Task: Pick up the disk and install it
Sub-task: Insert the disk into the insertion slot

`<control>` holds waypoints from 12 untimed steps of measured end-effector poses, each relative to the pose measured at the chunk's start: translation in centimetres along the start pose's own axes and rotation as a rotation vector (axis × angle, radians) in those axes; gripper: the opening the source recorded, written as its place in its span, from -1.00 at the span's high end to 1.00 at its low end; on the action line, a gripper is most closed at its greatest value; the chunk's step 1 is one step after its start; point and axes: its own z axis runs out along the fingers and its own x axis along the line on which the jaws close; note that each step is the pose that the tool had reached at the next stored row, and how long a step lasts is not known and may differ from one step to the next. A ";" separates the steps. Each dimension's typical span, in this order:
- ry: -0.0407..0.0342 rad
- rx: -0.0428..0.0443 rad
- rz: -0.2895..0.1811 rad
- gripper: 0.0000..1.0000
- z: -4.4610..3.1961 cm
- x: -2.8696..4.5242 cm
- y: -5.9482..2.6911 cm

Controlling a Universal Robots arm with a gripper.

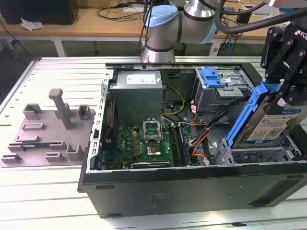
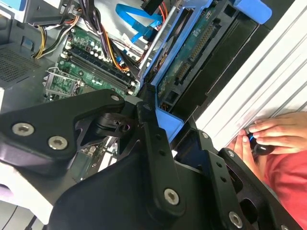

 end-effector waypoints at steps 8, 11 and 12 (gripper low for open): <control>0.0000 0.0000 0.000 0.26 0.56 0.02 -0.05; 0.0000 0.0005 0.000 0.26 0.77 0.03 -0.06; 0.0000 0.0007 0.000 0.26 0.83 0.03 -0.06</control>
